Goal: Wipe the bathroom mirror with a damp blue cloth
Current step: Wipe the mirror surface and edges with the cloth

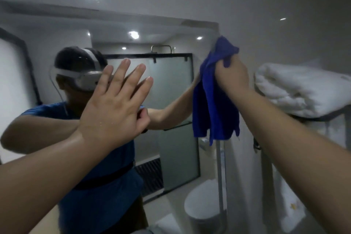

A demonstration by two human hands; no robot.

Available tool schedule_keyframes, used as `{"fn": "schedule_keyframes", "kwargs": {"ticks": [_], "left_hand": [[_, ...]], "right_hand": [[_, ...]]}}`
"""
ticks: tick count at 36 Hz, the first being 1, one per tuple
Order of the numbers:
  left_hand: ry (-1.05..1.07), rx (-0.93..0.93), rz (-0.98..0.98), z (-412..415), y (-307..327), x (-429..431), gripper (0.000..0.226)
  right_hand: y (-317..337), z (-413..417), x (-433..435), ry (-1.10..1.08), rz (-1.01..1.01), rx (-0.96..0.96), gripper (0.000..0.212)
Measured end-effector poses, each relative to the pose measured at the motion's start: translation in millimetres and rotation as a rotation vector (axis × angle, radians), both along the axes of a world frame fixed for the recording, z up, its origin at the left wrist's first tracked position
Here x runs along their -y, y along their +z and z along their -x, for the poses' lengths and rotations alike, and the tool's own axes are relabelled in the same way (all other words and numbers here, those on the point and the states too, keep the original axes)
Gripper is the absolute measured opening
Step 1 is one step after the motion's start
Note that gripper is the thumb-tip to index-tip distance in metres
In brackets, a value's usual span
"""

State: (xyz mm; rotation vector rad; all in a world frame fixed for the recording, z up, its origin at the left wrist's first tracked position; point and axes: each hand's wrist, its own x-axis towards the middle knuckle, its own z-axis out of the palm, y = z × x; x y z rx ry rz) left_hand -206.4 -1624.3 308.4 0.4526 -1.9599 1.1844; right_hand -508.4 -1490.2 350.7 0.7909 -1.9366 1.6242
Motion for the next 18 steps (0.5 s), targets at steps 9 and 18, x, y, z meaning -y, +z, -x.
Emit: {"fn": "schedule_keyframes", "kwargs": {"ticks": [9, 18], "left_hand": [[-0.045, -0.042, 0.029, 5.3, -3.9, 2.5, 0.074], [-0.094, -0.067, 0.01, 2.4, -5.8, -1.1, 0.074]], "right_hand": [[-266.6, -4.4, -12.1, 0.081, -0.145, 0.392, 0.021], [-365.1, -32.3, -14.2, 0.141, -0.113, 0.606, 0.017]]}}
